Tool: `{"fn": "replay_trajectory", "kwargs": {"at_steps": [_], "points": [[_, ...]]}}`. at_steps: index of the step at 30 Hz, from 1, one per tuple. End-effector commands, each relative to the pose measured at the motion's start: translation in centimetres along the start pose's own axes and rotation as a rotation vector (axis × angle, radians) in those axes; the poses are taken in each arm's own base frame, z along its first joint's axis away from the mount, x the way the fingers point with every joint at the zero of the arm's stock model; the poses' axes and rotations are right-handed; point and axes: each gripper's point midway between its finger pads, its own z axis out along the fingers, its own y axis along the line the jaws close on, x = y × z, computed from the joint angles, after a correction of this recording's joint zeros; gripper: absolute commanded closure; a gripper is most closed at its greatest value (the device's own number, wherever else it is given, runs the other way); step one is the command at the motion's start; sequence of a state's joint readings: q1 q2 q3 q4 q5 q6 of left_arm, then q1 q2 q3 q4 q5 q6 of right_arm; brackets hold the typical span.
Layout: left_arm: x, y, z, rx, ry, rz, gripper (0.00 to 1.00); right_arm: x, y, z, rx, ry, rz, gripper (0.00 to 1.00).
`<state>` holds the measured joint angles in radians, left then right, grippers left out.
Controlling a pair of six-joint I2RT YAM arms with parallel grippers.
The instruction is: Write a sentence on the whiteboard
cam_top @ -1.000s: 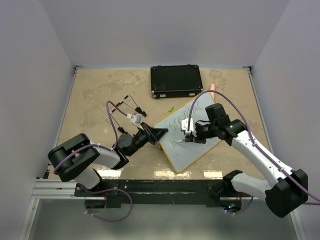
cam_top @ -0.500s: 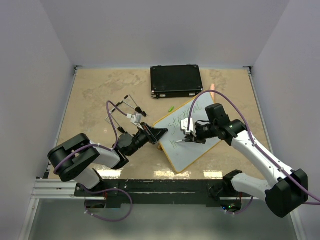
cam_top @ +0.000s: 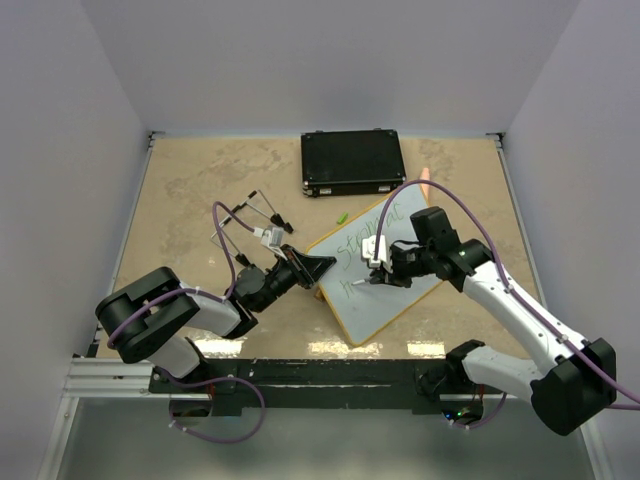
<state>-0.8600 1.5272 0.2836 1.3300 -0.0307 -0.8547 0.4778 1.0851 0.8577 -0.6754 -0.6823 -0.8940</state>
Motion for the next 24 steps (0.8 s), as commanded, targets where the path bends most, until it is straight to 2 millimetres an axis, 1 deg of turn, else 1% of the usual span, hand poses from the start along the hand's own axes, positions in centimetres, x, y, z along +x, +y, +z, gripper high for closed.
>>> {"fn": "replay_trajectory", "kwargs": {"at_steps": [1,9,13,24], "points": [[-0.4,0.0,0.0,0.018,-0.025,0.09,1.0,0.0,-1.2,-0.3,0.072,0.011,-0.017,1.0],[-0.4,0.1,0.0,0.012,-0.021,0.099,1.0,-0.3,-1.8,-0.8,0.109,0.011,-0.016,1.0],[-0.3,0.2,0.1,0.012,-0.018,0.099,1.0,-0.8,-2.0,-1.0,0.116,-0.004,-0.02,1.0],[-0.1,0.2,0.3,0.013,-0.013,0.098,1.0,-1.4,-2.0,-1.0,0.115,-0.022,-0.027,1.0]]}}
